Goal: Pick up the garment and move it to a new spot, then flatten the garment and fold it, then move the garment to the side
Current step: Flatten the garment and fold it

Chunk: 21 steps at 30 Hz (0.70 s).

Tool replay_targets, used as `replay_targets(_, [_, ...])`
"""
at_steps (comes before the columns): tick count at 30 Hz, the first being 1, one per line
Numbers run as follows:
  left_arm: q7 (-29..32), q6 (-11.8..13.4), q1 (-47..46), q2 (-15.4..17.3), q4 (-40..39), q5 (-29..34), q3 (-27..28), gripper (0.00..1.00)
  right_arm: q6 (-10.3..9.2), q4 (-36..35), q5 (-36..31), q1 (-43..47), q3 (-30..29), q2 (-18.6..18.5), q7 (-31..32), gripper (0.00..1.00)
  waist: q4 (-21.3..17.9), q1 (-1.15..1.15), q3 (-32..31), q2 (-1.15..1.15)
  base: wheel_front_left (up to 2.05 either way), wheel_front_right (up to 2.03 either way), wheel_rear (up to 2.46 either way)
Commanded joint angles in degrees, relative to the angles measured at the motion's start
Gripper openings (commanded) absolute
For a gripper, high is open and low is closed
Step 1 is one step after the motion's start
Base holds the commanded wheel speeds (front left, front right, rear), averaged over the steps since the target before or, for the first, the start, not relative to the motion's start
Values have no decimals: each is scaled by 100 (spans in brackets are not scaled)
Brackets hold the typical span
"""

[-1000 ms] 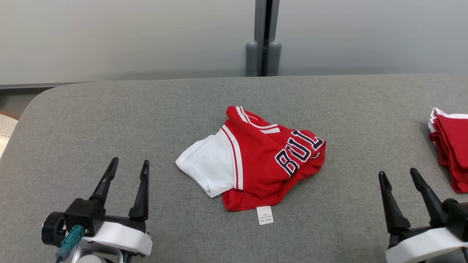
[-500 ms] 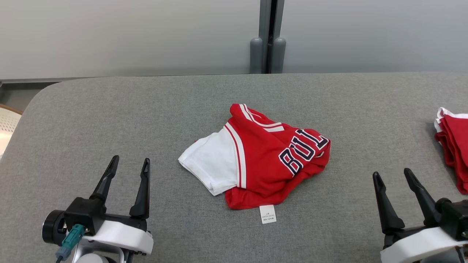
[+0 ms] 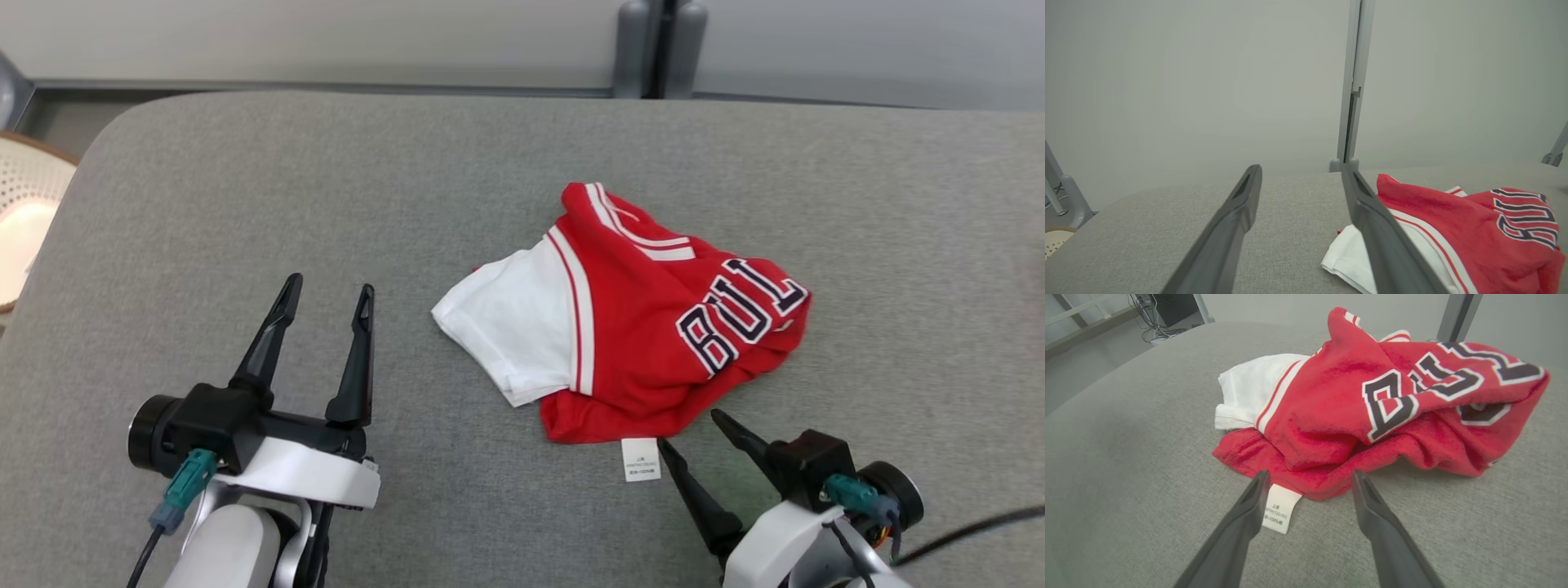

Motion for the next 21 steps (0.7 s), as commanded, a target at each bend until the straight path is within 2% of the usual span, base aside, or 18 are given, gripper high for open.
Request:
replay_targets(1, [-31,-30,-121,-39,29,41,-11,100,-2,179,20,-174,-4,-36,-45,100,223,0,239,0,0,0,0])
replay_targets(9, [-118,-109,-340,-170,183,68,27,100,-1,1076,-28,-645,-143,23,-136,100,429,0,559,0,0,0,0])
replay_targets(10, [-125,-104,-359,-180,192,76,43,100,-2,1154,-22,-676,-147,30,-156,48,430,0,577,0,0,0,0])
replay_targets(11, [-125,-110,-370,-191,198,86,56,100,-2,1217,-12,-695,-171,53,-199,43,427,0,590,0,0,0,0])
replay_targets(12, [-129,-118,-377,-198,209,95,69,100,-2,1255,12,-714,-188,77,-210,0,418,0,603,0,0,0,0])
replay_targets(16, [-133,-154,-384,-224,221,150,107,100,-3,1102,52,-690,-358,81,-328,0,354,0,589,0,0,0,0])
replay_targets(21, [-130,-175,-350,-223,149,222,196,100,-3,343,-70,-511,-643,-105,-228,0,193,0,538,0,0,0,0])
